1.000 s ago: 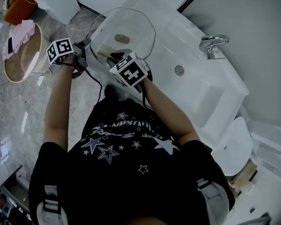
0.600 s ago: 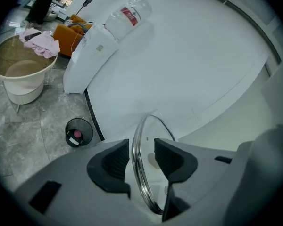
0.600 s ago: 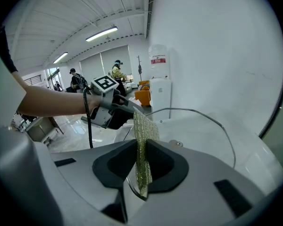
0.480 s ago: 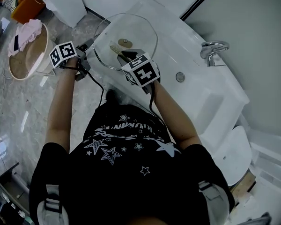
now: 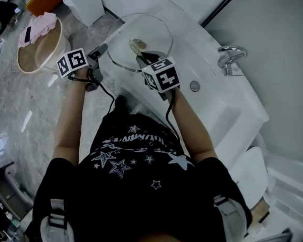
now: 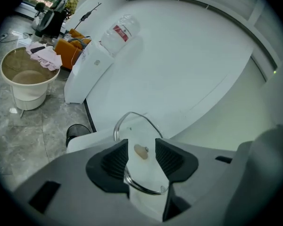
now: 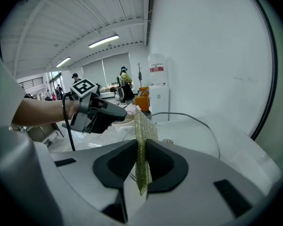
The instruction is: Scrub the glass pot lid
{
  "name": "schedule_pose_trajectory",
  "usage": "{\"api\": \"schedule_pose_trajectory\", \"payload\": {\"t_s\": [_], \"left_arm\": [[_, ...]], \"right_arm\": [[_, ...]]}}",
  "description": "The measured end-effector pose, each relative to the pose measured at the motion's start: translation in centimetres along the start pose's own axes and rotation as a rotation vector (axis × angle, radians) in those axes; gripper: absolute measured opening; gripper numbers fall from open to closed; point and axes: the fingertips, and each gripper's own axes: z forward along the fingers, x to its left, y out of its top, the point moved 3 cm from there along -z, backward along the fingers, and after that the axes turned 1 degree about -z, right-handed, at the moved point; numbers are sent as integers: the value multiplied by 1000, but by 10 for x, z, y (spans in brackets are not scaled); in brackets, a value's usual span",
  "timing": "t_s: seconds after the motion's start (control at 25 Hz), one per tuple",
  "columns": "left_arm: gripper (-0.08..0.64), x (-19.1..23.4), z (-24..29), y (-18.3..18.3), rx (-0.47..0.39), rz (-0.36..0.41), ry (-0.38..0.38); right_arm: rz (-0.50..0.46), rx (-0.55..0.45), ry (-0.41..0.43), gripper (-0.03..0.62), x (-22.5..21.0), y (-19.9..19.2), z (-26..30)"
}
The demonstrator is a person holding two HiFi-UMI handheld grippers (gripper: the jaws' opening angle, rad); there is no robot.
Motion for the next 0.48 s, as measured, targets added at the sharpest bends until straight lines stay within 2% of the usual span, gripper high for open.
{"api": "schedule_pose_trajectory", "payload": {"t_s": [0.32, 0.48], "left_arm": [[163, -54, -36, -45, -58, 13, -65], [160, -73, -49, -61, -54, 26, -97]], "right_arm": [[-43, -65, 29, 64, 4, -6, -32], [-23, -102, 39, 64, 4, -2, -44]]}}
